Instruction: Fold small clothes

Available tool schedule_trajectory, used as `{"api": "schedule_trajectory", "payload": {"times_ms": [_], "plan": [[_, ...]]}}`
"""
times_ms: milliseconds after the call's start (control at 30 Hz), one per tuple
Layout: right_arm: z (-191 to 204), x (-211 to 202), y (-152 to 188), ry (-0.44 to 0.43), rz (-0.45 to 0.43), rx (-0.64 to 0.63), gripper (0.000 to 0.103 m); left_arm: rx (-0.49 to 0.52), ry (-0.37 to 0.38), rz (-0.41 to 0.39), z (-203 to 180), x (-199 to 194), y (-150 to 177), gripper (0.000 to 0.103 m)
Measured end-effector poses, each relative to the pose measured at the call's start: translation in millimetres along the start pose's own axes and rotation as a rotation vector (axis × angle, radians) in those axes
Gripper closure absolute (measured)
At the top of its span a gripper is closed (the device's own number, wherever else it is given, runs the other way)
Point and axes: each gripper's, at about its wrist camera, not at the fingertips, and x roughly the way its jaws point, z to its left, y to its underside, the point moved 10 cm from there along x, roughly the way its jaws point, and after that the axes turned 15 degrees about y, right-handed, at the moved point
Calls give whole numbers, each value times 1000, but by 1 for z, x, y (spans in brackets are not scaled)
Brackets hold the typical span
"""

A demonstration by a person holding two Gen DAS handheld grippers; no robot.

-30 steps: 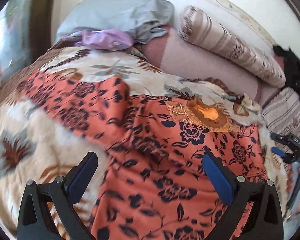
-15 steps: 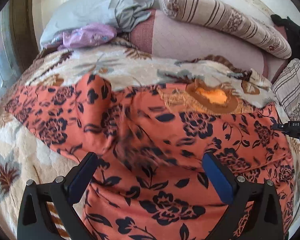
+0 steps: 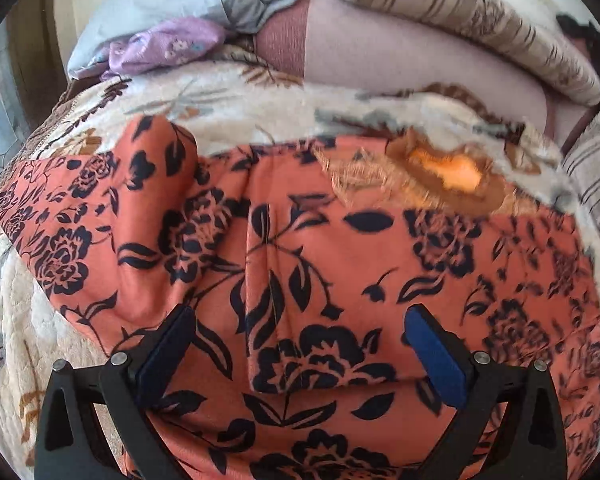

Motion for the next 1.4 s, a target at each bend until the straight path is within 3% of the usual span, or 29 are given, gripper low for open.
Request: {"api": "schedule_trajectory", "payload": {"times_ms": [33, 67, 100, 133, 233, 267, 300, 333, 367, 400, 433, 467, 533, 600, 633, 700, 767, 800, 833, 867, 900, 1000, 1100, 1133, 1200, 1267, 1333, 1400], "plan": [[-5, 12, 10, 31, 29, -14, 42, 7, -11, -2, 2, 3, 1, 0], [-26, 34, 23, 132, 80, 4, 39, 6, -38, 70, 9, 17, 12, 0], [-45, 48, 30, 168, 110, 58, 51, 0, -39, 129, 14, 27, 19, 0], [-54, 45, 29, 179, 90, 105, 68, 4, -33, 98, 13, 20, 16, 1], [-37, 10, 20, 188, 13, 82, 62, -34, 45, 4, 4, -11, -3, 6], [-25, 1, 18, 164, -20, 50, 41, -54, 67, -42, 4, -20, -11, 6], [-16, -5, 19, 132, -34, 30, 28, -75, 85, -60, 6, -22, -15, 6], [-10, -2, 22, 119, -32, 9, 18, -103, 111, -39, 8, -17, -15, 6], [-13, 8, 30, 150, -8, -24, 18, -142, 132, 2, 14, -6, -12, 6], [-20, 25, 35, 191, 28, -33, 18, -195, 134, 61, 23, 7, -5, 17], [-28, 36, 43, 185, 50, -21, 18, -218, 108, 95, 30, 13, -1, 38], [-29, 35, 43, 166, 11, -20, 19, -210, 83, 84, 32, 9, -3, 47], [-28, 29, 43, 156, -22, -33, 19, -214, 173, 91, 23, 3, -11, 72], [-29, 30, 44, 151, -34, -38, 19, -240, 183, 83, 25, 0, -19, 70], [-27, 33, 44, 148, -40, -42, 18, -245, 158, 66, 30, -1, -23, 47], [-30, 29, 46, 146, -60, -48, 18, -255, 114, 37, 37, -1, -30, 20], [-28, 30, 47, 150, -77, -65, 18, -250, 145, 44, 31, 3, -34, 22], [-28, 29, 49, 148, -87, -73, 18, -232, 163, 58, 27, 6, -35, 37], [-27, 30, 51, 145, -95, -73, 18, -200, 163, 84, 23, 9, -35, 75], [-25, 31, 49, 141, -101, -71, 18, -168, 130, 134, 27, 17, -33, 93], [-23, 33, 48, 140, -104, -70, 18, -158, 100, 176, 29, 24, -30, 98], [-24, 33, 48, 137, -103, -70, 18, -154, 96, 168, 33, 19, -43, 99], [-24, 33, 48, 134, -104, -74, 18, 5, 120, -11, 4, -23, -84, 99], [-24, 33, 48, 136, -105, -75, 18, 29, 115, -33, 0, -26, -89, 99], [-24, 33, 48, 145, -103, -79, 18, 44, 75, 22, 9, -5, -82, 98], [-22, 30, 46, 164, -83, -74, 19, -19, 20, 165, 35, 28, -50, 98], [-18, 20, 40, 168, -31, -32, 19, 8, 22, 135, 38, 31, -40, 94], [-2, 2, 20, 70, -59, 17, 18, 52, -6, 143, 36, 25, -38, 93]]}}
